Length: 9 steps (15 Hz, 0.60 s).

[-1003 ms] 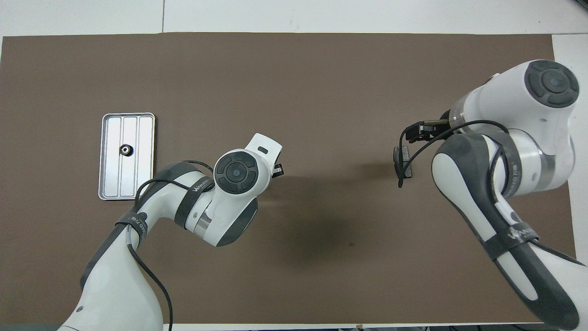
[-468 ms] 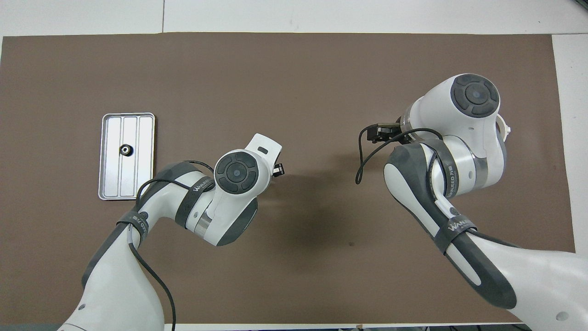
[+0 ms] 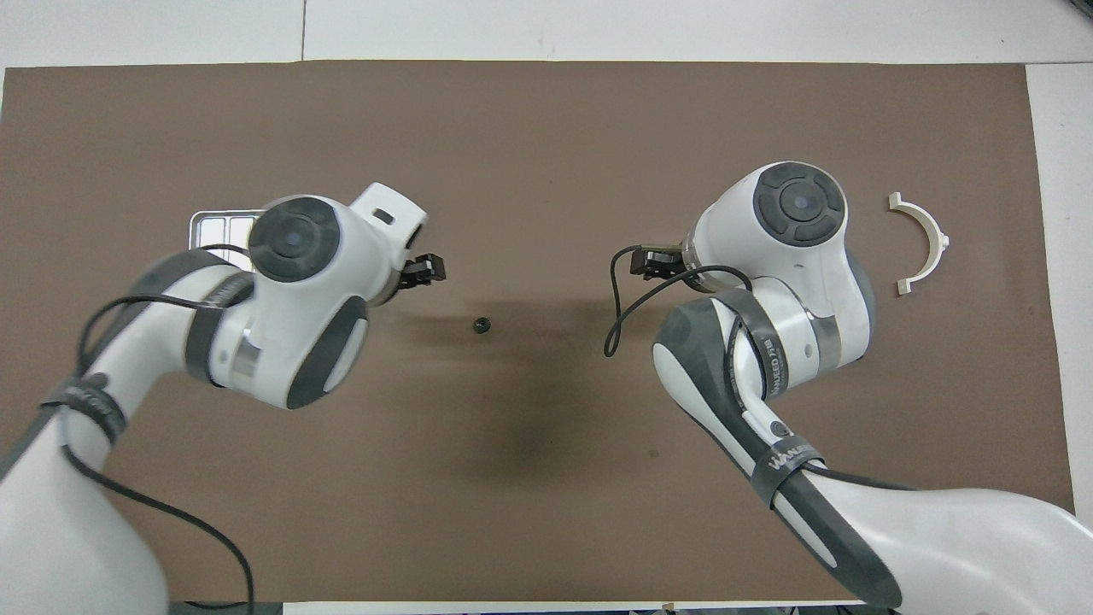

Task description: Place bearing gear from tray to pile

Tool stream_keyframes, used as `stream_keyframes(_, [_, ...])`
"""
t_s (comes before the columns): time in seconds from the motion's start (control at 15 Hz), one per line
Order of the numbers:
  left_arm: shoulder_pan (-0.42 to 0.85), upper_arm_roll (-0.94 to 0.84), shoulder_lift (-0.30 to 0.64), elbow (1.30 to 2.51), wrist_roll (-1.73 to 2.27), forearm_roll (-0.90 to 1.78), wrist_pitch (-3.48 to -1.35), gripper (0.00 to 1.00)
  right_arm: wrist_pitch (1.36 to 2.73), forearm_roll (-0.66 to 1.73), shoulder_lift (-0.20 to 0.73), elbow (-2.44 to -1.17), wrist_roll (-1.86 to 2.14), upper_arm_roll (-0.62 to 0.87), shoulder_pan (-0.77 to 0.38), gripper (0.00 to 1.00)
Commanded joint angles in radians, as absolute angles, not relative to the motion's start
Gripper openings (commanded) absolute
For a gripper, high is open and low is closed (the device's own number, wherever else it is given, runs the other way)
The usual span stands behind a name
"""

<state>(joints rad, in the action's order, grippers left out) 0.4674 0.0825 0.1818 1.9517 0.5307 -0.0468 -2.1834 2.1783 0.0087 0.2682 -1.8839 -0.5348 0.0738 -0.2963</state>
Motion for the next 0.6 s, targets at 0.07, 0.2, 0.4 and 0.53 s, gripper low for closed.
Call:
stream_keyframes(0.07, [0.246, 0.074, 0.129, 1.850, 0.179, -0.048, -2.004, 1.00, 2.191, -0.015, 0.281, -1.873, -0.711, 0.074, -0.380, 1.00])
stream_keyframes(0.2, [0.157, 0.074, 0.135, 1.839, 0.039, -0.008, -2.029, 1.00, 2.200, -0.015, 0.294, -1.867, -0.828, 0.074, -0.440, 1.00])
stream_keyframes(0.4, [0.069, 0.074, 0.133, 1.876, -0.078, 0.058, -2.085, 0.98, 2.207, -0.040, 0.356, -1.810, -1.009, 0.072, -0.536, 1.00])
stream_keyframes(0.53, [0.052, 0.074, 0.176, 1.890, -0.101, 0.060, -2.132, 0.97, 2.195, -0.139, 0.455, -1.717, -1.165, 0.072, -0.612, 1.00])
